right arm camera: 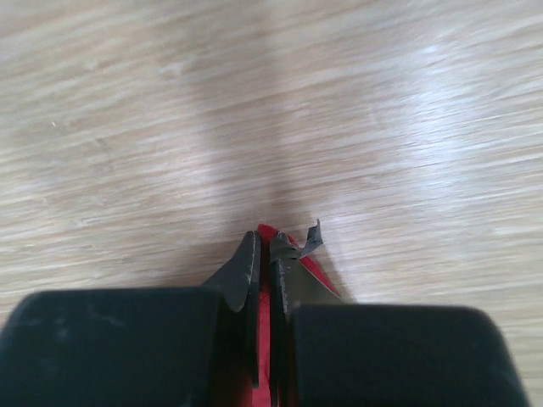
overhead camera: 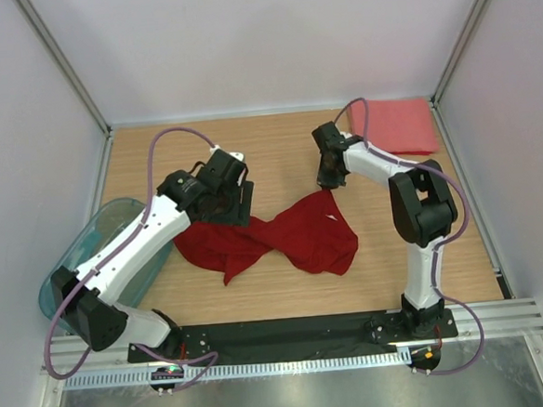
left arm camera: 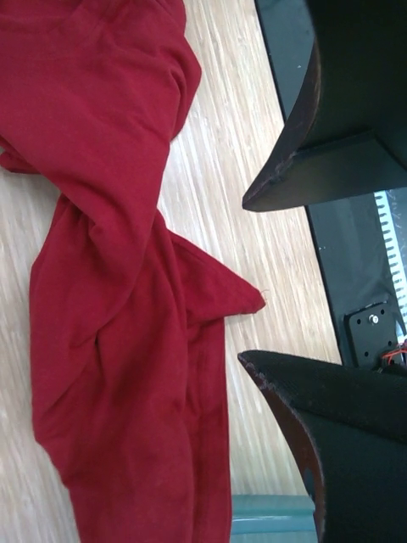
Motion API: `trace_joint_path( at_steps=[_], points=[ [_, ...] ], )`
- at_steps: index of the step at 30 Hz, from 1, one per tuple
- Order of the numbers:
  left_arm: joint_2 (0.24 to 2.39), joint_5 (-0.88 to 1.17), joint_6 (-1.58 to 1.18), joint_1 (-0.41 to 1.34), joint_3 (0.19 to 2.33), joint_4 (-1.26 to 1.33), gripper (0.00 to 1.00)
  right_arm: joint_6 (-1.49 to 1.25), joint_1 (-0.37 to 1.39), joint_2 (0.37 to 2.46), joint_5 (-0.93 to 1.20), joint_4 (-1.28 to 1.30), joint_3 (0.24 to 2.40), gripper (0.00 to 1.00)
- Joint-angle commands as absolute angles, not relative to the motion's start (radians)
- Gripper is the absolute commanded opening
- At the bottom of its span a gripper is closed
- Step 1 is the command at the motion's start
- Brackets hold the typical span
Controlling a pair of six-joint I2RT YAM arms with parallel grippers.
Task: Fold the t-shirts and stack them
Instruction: Flatten the tshirt out
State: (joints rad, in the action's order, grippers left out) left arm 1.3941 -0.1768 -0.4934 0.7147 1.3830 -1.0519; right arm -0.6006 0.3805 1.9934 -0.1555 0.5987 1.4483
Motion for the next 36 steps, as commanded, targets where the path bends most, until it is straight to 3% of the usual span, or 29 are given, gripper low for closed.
trace_joint_path(
  at_steps=[1,4,8,15,19,28,32,34,35,36],
  points=[
    [1.413,-0.190,-0.449,0.707,1.451,-1.071,0.66,-0.568,0.382,1.861,-0.297,0.658,1.531,0.01],
    [1.402,-0.161,-0.468,0.707,1.433,-1.045,0.58,-0.561,0.371,1.739,-0.388,0.739,1.574,0.01],
    [1.382,-0.100,-0.485,0.709,1.370,-1.017,0.58,-0.574,0.338,1.663,-0.459,0.778,1.585,0.01],
    [1.481,-0.166,-0.518,0.828,1.256,-0.989,0.70,-0.581,0.244,1.707,-0.417,0.762,1.574,0.01],
    [1.610,-0.290,-0.549,0.920,1.266,-1.008,0.69,-0.558,0.200,1.717,-0.390,0.759,1.580,0.01],
    [1.764,-0.317,-0.584,0.936,1.216,-0.925,0.73,-0.566,0.167,1.721,-0.310,0.761,1.568,0.01],
    [1.824,-0.356,-0.575,0.934,1.230,-0.943,0.68,-0.566,0.167,1.712,-0.308,0.755,1.557,0.01],
    [1.829,-0.345,-0.571,0.934,1.214,-0.934,0.58,-0.568,0.164,1.712,-0.308,0.758,1.566,0.01],
    [1.819,-0.327,-0.568,0.934,1.204,-0.927,0.46,-0.568,0.164,1.713,-0.310,0.759,1.572,0.01],
    [1.815,-0.316,-0.566,0.934,1.194,-0.913,0.40,-0.566,0.164,1.715,-0.311,0.765,1.580,0.01]
  ],
)
